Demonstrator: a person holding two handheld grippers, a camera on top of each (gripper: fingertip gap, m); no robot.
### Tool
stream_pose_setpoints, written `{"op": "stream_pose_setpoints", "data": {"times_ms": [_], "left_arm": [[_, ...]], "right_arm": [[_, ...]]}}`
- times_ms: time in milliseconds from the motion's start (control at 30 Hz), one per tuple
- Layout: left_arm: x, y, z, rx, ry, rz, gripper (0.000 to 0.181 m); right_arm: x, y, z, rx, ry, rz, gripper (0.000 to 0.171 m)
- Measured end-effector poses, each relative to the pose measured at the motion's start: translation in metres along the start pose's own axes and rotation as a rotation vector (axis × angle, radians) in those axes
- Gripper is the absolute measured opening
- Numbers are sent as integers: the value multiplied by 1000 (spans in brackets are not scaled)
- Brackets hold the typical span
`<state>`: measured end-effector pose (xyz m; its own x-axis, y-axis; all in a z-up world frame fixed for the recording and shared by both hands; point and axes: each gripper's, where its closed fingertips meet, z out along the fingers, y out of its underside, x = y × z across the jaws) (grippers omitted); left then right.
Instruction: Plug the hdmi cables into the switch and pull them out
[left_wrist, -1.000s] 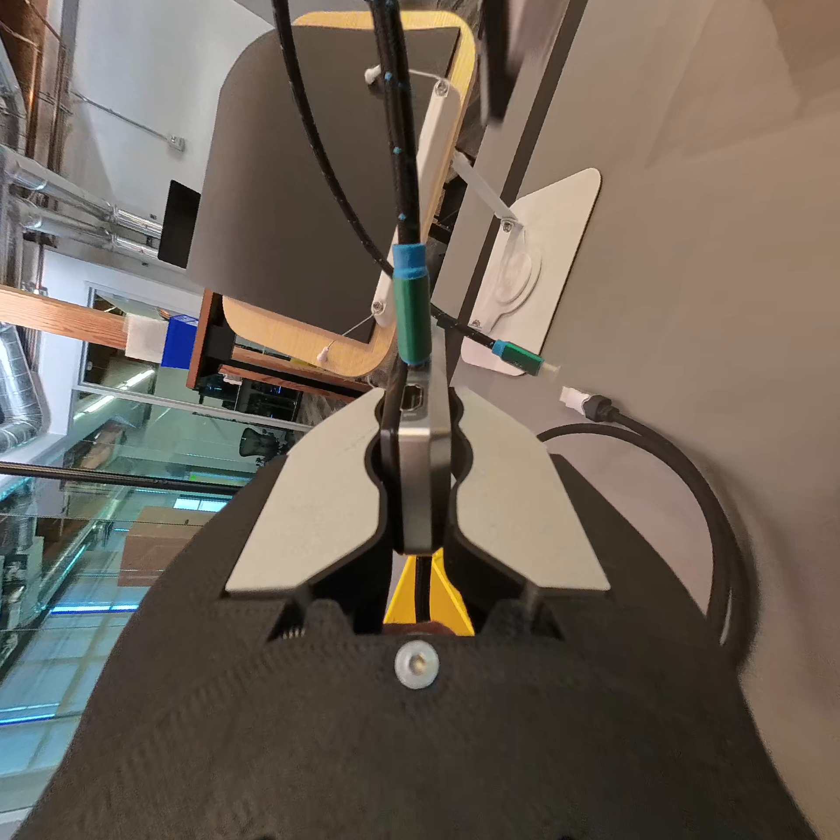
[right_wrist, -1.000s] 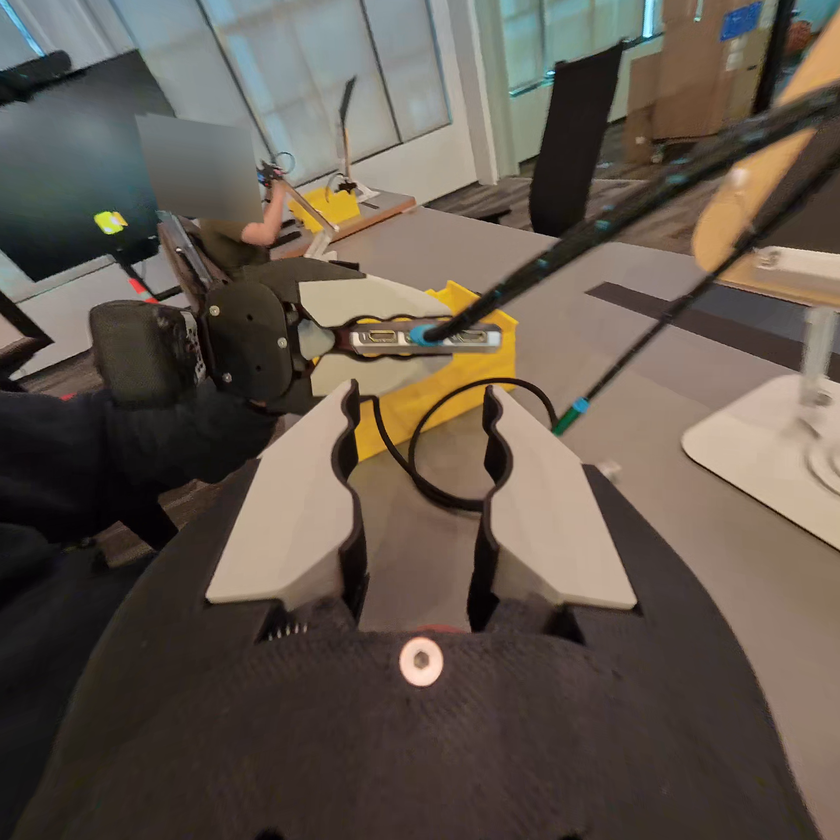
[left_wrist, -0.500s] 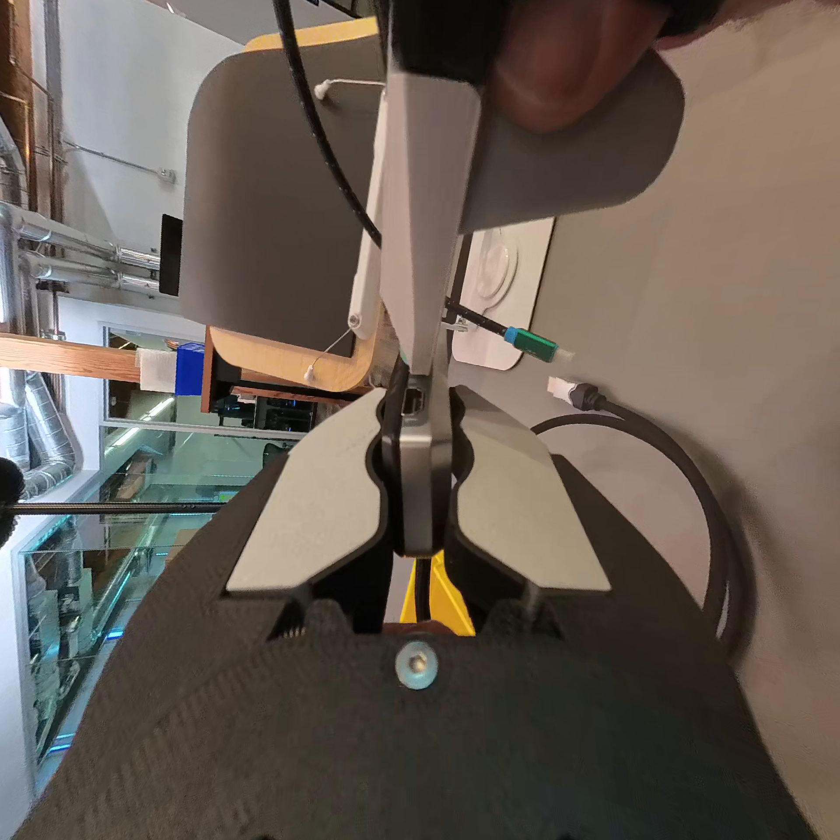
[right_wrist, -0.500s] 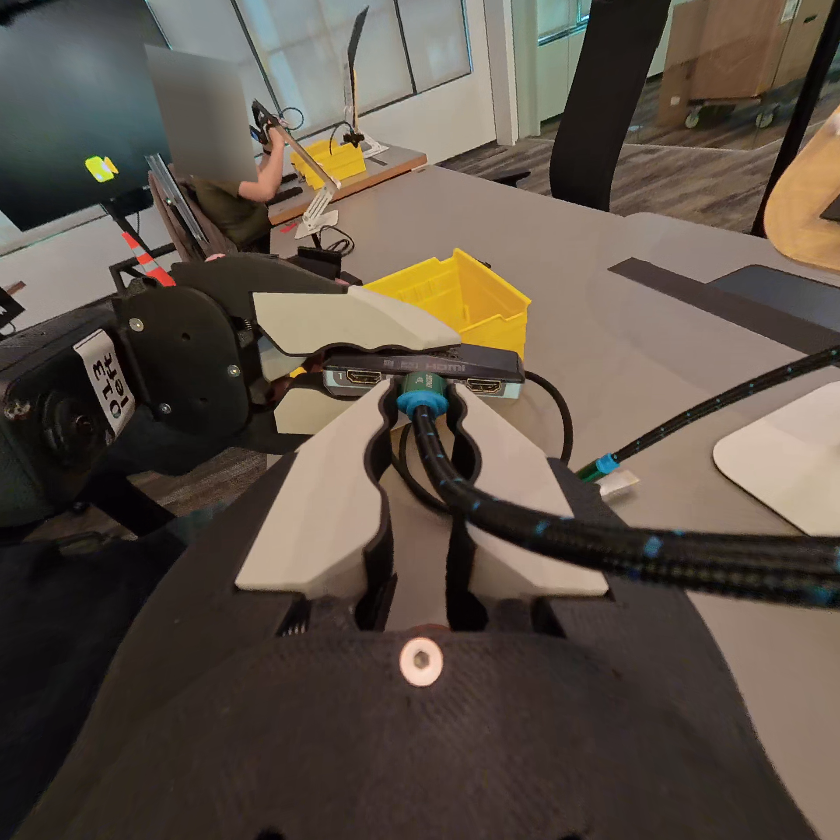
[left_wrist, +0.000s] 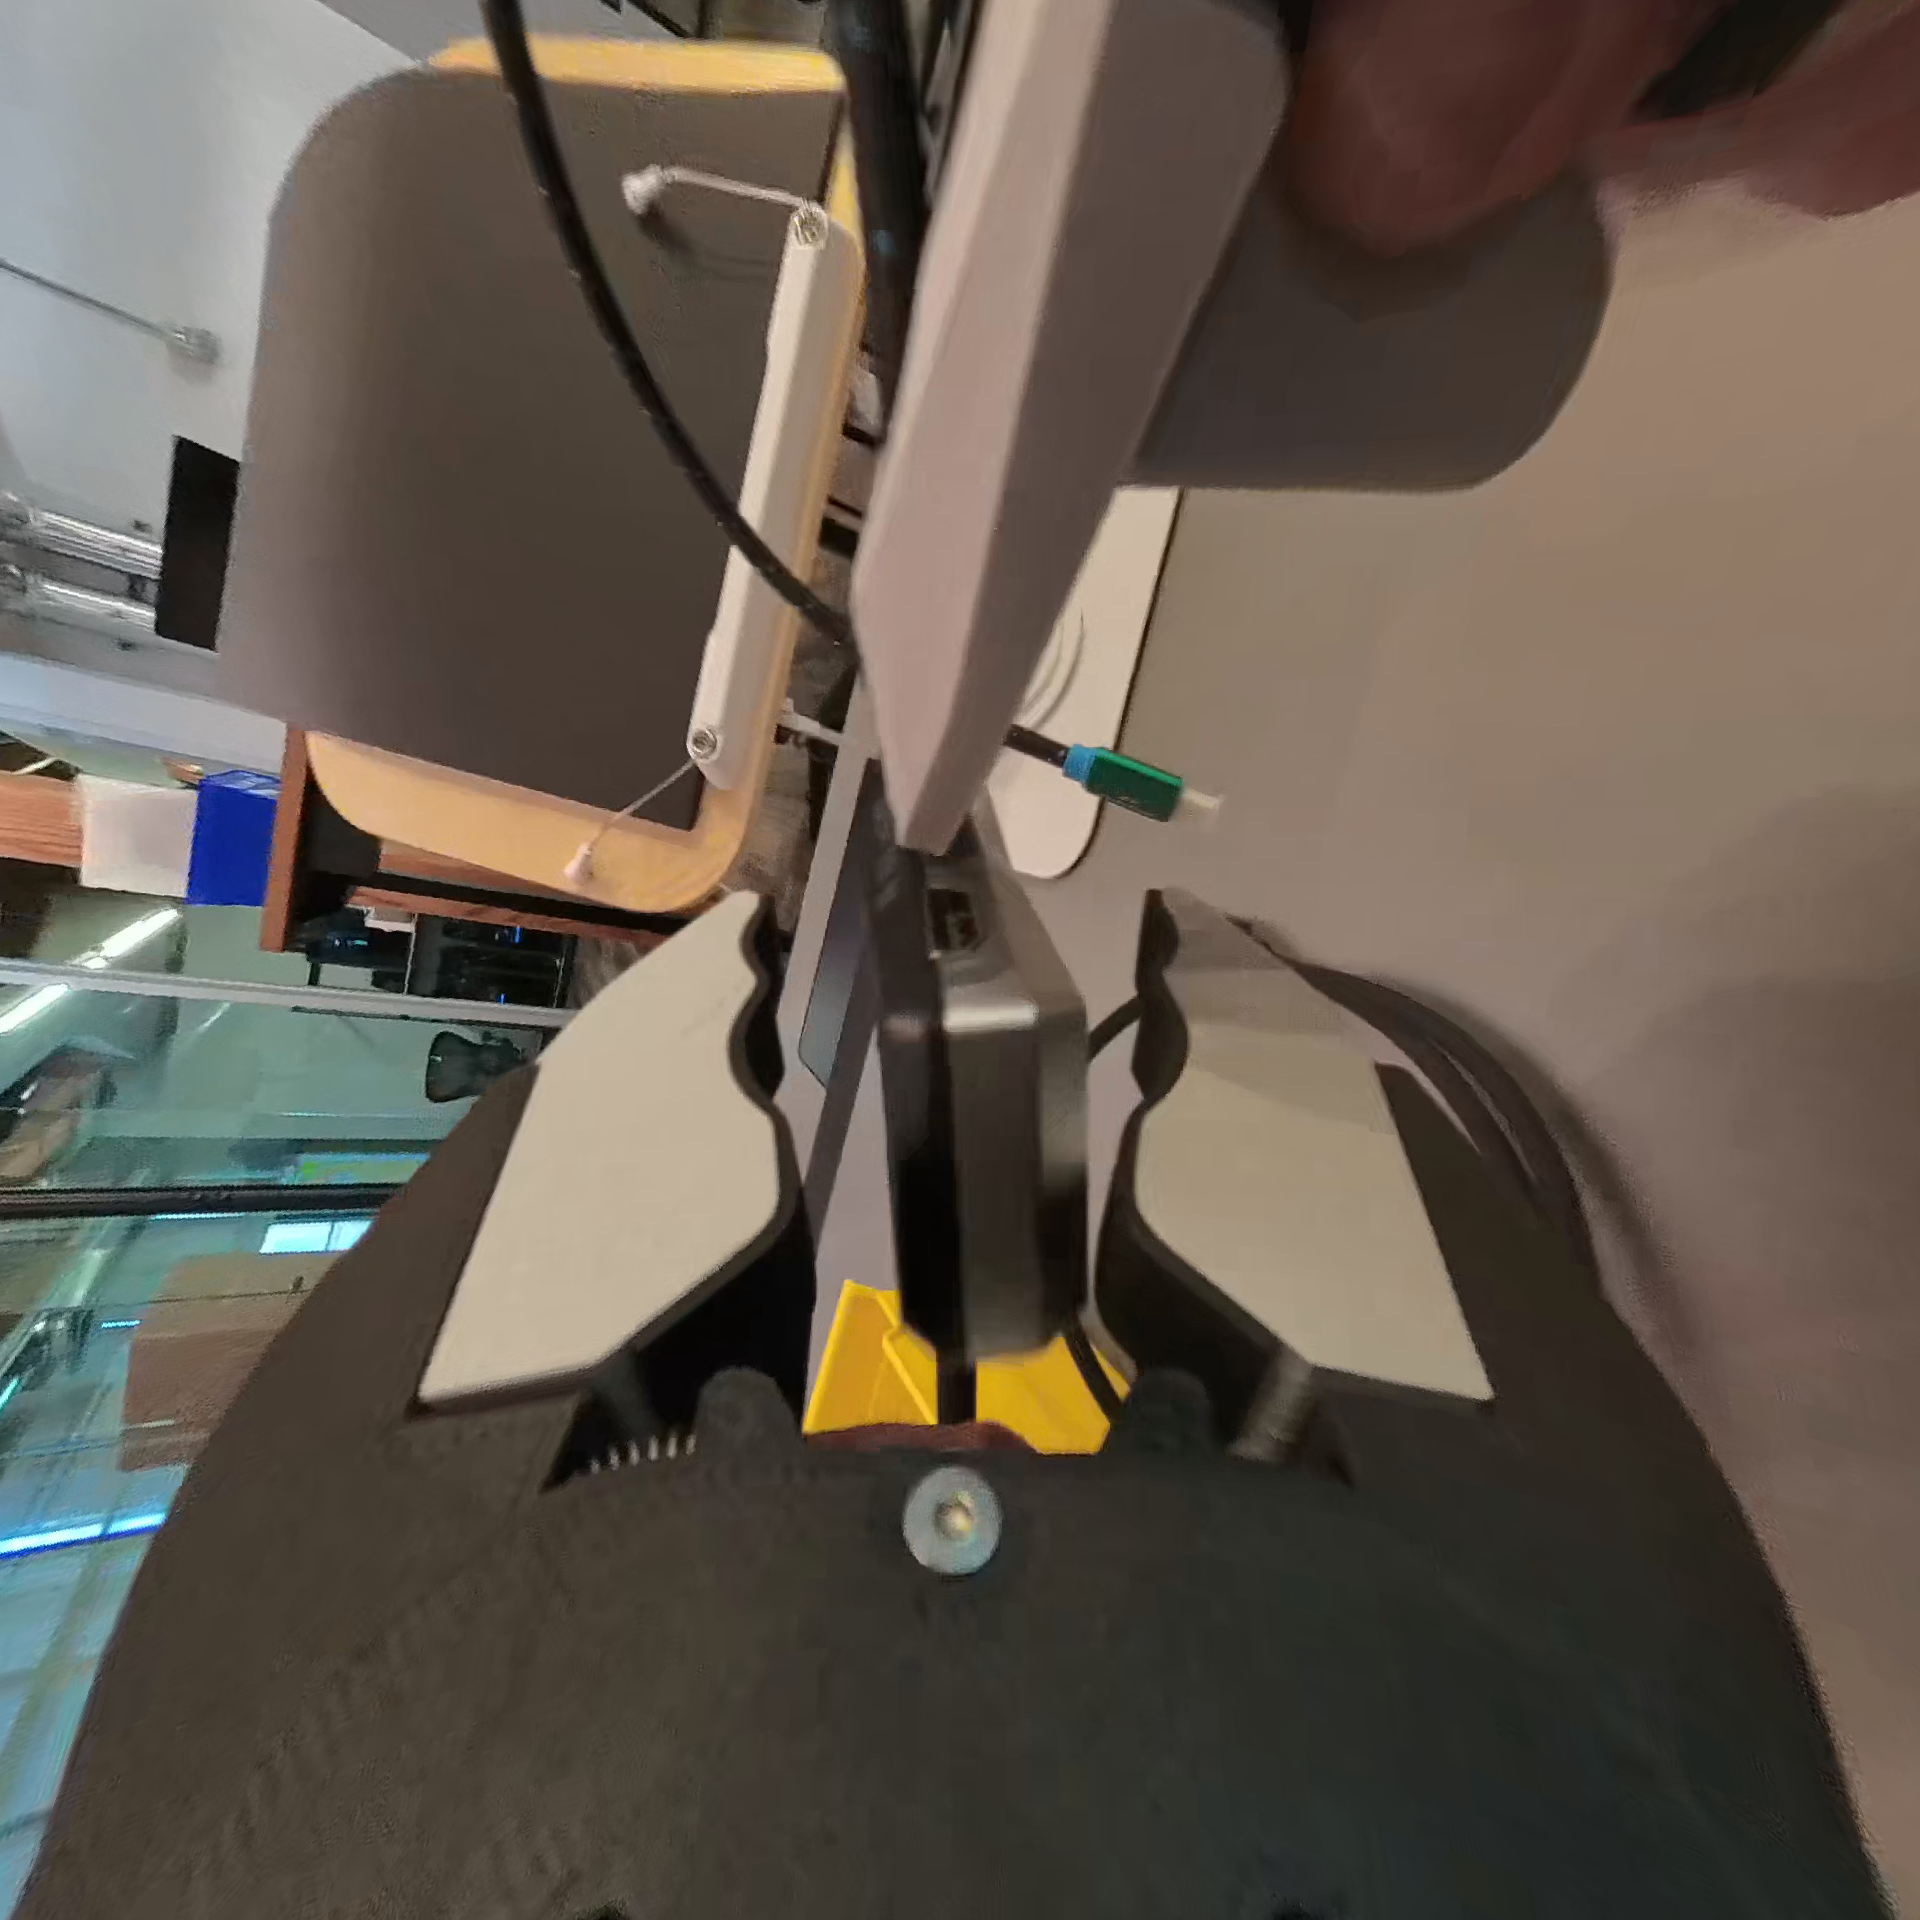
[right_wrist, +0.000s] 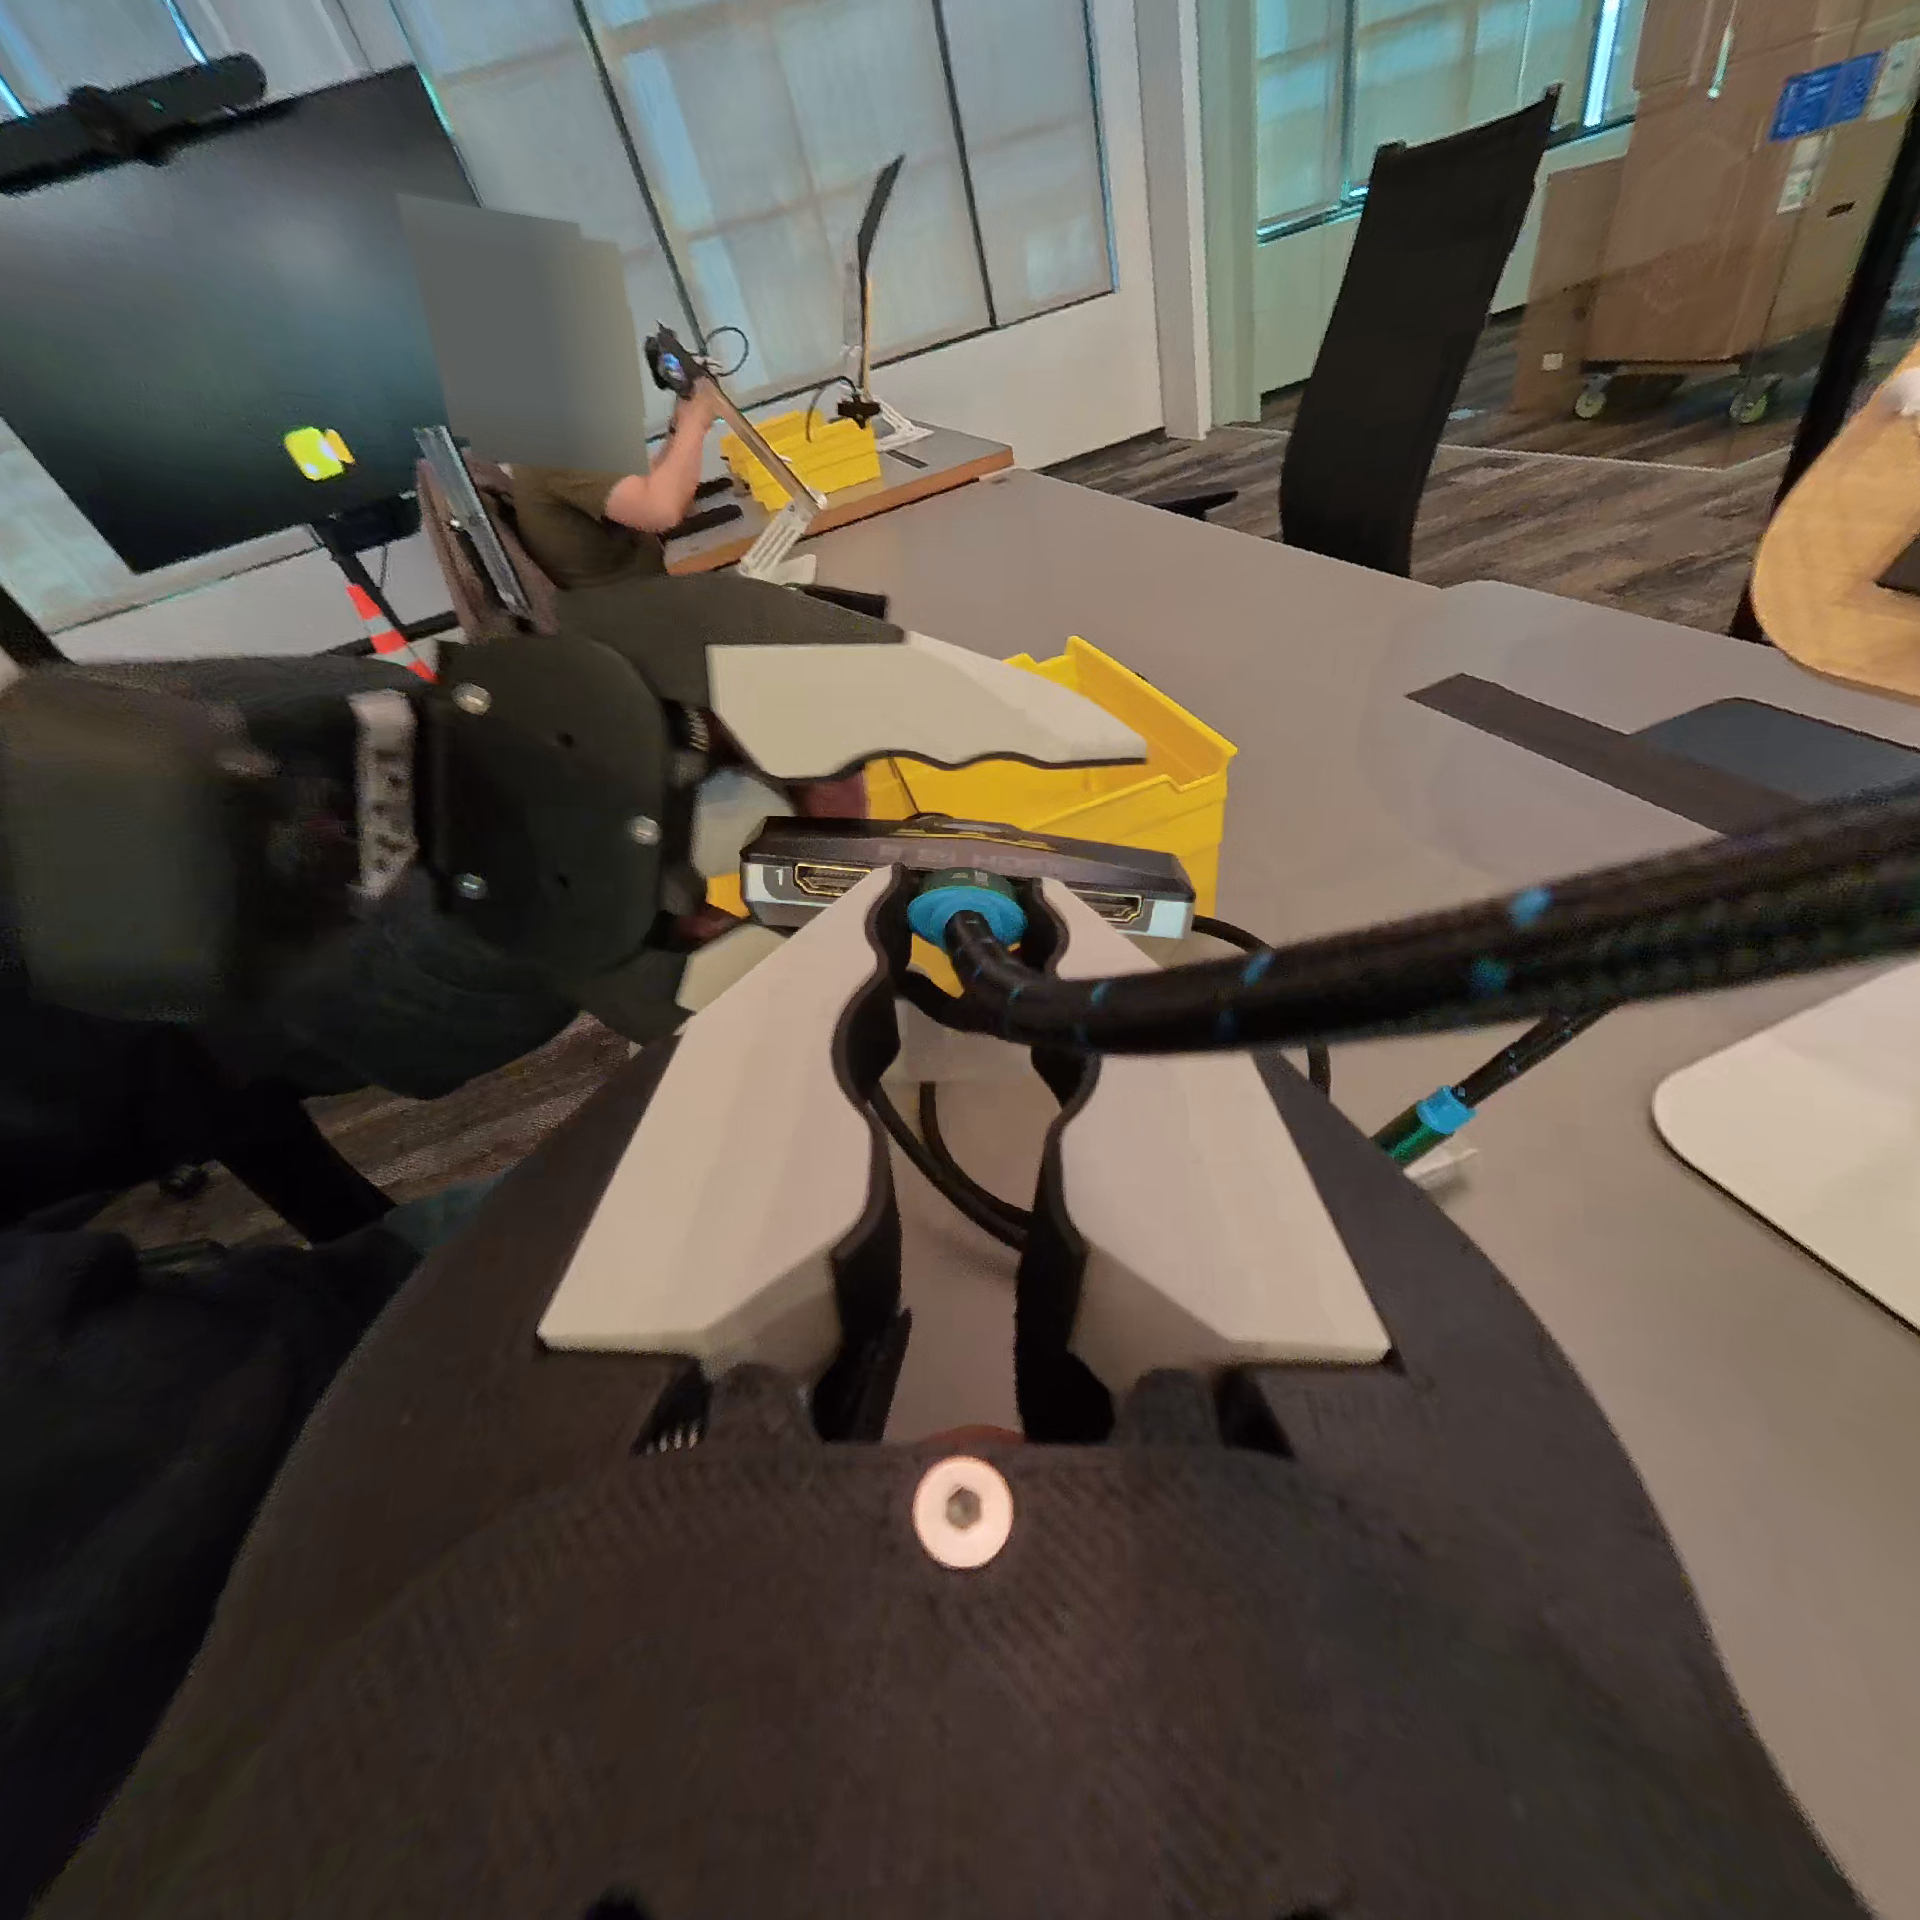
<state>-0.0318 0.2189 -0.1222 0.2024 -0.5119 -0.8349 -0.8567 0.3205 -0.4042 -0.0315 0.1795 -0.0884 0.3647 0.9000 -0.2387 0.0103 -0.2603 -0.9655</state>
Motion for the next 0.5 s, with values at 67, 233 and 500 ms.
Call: {"op": "stream_pose_setpoints", "data": {"times_ms": [67, 233, 500], "left_arm": [[6, 7, 6, -19, 28, 0, 76], [2, 6, 5, -3, -23, 15, 40], [4, 7, 6, -17, -31, 34, 38]], "right_arm": [[-3, 3, 4, -26, 11, -16, 19], [-6, 3, 6, -15, 0, -16, 19], [-2, 4, 7, -5, -1, 29, 21]]}}
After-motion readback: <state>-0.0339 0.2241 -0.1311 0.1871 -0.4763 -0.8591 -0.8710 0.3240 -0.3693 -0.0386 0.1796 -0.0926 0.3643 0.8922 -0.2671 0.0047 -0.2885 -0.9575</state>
